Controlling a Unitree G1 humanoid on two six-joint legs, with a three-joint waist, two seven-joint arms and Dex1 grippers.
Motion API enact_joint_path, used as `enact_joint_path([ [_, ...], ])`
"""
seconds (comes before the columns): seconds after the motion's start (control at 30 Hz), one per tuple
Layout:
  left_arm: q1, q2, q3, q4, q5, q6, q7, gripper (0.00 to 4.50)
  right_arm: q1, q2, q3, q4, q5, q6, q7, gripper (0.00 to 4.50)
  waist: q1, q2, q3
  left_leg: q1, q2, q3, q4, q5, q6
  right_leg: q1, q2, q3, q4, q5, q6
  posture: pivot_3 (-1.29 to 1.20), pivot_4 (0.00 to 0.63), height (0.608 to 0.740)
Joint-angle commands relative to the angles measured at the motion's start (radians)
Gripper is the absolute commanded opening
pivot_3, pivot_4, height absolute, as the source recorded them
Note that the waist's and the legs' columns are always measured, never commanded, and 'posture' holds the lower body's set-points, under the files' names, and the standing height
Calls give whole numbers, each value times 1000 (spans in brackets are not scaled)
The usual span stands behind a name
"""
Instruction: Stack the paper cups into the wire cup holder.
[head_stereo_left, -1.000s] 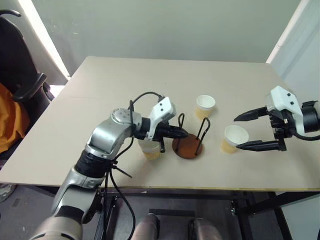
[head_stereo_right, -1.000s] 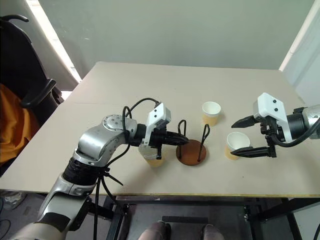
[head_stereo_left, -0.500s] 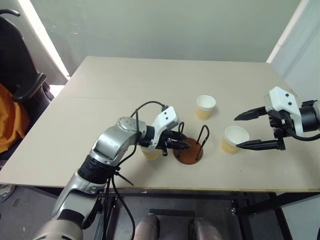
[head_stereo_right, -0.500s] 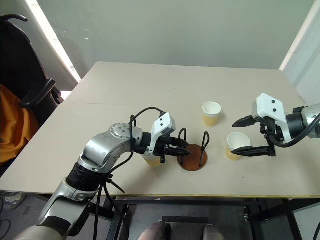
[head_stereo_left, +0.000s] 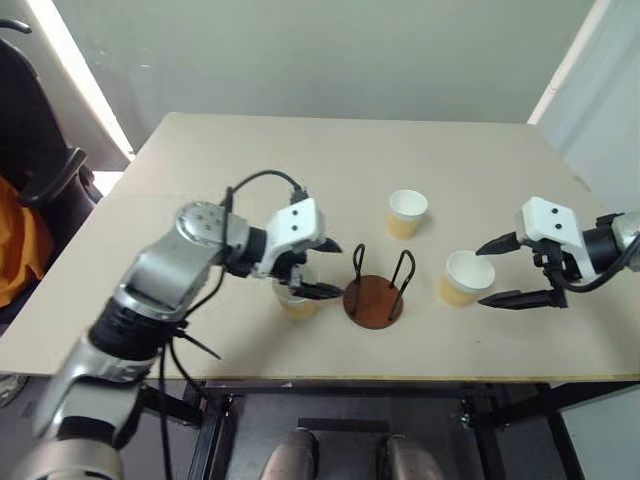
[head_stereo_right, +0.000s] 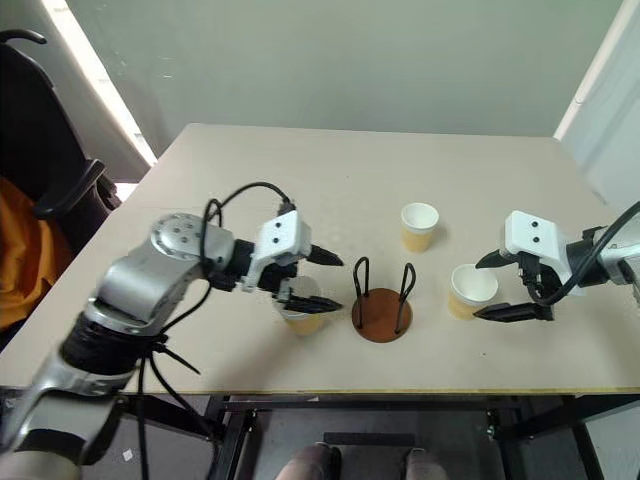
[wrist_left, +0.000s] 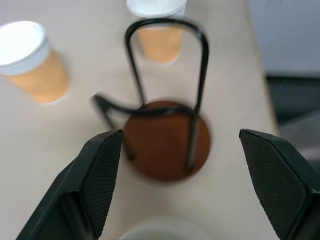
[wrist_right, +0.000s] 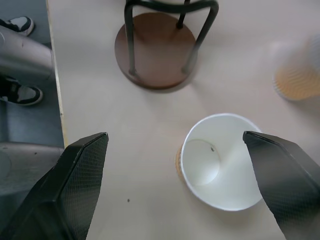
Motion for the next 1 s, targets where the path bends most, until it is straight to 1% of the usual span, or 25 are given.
enact_joint_path([
  [0.03,31,116,109,-46,-15,-59,-70,3982,-13,11,26,8,-41,-19,-10,4500,-6,0,0,0,0,0,-1,0,0,-1,0,0,-1,0,0,0,150,740],
  [0.07,44,148,139,-44,-25,-68,-83,3982,-14,17,32,15,-48,-23,-12,4500,-7,0,0,-1,0,0,-2,0,0,-2,0,0,-1,0,-1,0,150,740],
  [0.13,41,174,209,-28,-61,-61,-80,3982,-18,38,41,30,-50,-25,-12,4500,-8,0,0,-1,0,0,-3,-1,0,-3,0,0,-1,-1,-1,0,150,740],
  [0.2,0,142,268,-30,-132,-11,-54,3982,-27,63,55,51,-66,-28,-21,4500,-4,0,0,-2,1,0,-3,-2,-1,-3,0,0,-1,-1,-1,0,150,740],
  [0.23,-34,111,289,-47,-191,47,-34,3982,-31,72,64,65,-80,-32,-25,4500,1,0,0,-2,0,-1,-3,-2,0,-3,0,0,0,-1,-1,0,150,740],
  [0.27,-63,84,297,-73,-240,94,-21,3982,-33,78,74,82,-96,-41,-28,4500,4,0,0,-3,0,-1,-2,-2,0,-3,0,-1,-1,-1,-2,0,150,740],
  [0.3,-71,77,291,-102,-259,113,-25,3982,-35,84,81,98,-108,-49,-30,4500,6,0,0,-3,0,-2,-2,-2,0,-3,-1,-1,-1,0,-2,0,150,740],
  [0.37,-71,80,269,-139,-259,126,-22,3982,-43,98,87,120,-119,-55,-31,4500,4,0,0,-3,-1,-1,-2,-3,1,-3,-2,-1,-2,2,-3,0,150,740],
  [0.53,-68,76,241,-174,-284,163,-9,3982,-54,119,102,148,-148,-67,-32,4500,-5,0,0,-1,1,1,-2,-6,-1,-3,-2,-2,-2,3,-2,0,150,740],
  [0.63,-57,81,223,-183,-280,163,-12,4035,-63,128,119,168,-179,-76,-40,3932,-8,0,0,-1,2,1,-2,-7,-1,-3,-2,-2,-2,3,-2,0,150,740],
  [0.9,-63,92,212,-154,-259,148,-15,4035,-73,148,125,147,-199,-78,-29,1019,-12,0,0,-1,2,1,-2,-7,-1,-3,-2,-2,-2,2,-4,0,150,740],
  [1.0,-61,107,210,-136,-239,128,-21,4035,-80,141,104,95,-164,-68,5,42,-13,0,0,-1,2,1,-2,-7,-1,-3,-2,-2,-2,2,-5,0,150,740],
])
